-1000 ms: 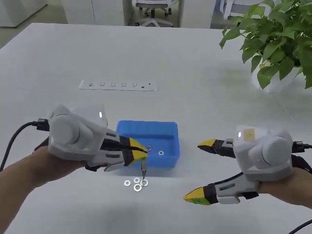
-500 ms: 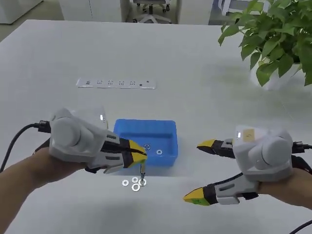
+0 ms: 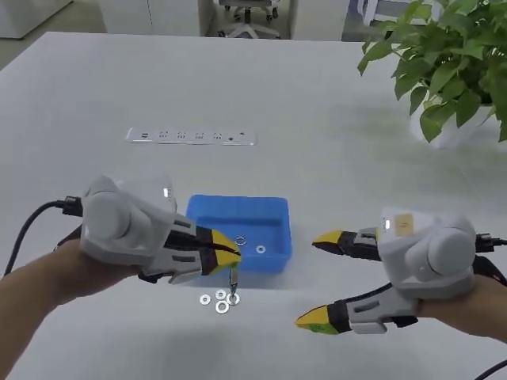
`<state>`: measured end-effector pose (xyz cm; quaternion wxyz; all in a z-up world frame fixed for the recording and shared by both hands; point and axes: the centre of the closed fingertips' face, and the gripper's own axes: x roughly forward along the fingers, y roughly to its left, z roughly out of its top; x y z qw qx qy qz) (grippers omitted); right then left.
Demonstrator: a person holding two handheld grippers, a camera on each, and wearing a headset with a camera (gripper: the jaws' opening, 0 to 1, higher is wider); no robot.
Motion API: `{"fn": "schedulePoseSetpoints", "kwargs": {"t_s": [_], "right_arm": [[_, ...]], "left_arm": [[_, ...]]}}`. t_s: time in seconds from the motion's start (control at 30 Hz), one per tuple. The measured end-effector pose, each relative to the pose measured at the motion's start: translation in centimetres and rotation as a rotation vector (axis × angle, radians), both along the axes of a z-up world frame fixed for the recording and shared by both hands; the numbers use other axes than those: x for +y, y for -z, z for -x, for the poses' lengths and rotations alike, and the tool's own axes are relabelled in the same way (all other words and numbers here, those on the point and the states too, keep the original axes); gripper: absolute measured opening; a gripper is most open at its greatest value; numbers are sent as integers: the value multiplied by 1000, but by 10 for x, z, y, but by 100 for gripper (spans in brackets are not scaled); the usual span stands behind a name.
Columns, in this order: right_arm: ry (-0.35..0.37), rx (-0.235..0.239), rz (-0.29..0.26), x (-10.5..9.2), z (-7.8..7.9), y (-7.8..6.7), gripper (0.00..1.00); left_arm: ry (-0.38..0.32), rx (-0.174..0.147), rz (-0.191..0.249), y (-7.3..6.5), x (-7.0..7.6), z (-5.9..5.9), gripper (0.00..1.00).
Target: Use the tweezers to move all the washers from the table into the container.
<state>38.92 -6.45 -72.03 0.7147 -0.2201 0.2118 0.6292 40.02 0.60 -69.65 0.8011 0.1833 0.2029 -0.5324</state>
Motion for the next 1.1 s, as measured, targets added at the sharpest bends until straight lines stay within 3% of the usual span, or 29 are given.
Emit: {"fn": "schedulePoseSetpoints", "kwargs": {"t_s": [1.1], "right_arm": [[-257,-54,45,68,2,28,32]], "left_arm": [[120,33,-17,-6,-8,11,5]]}}
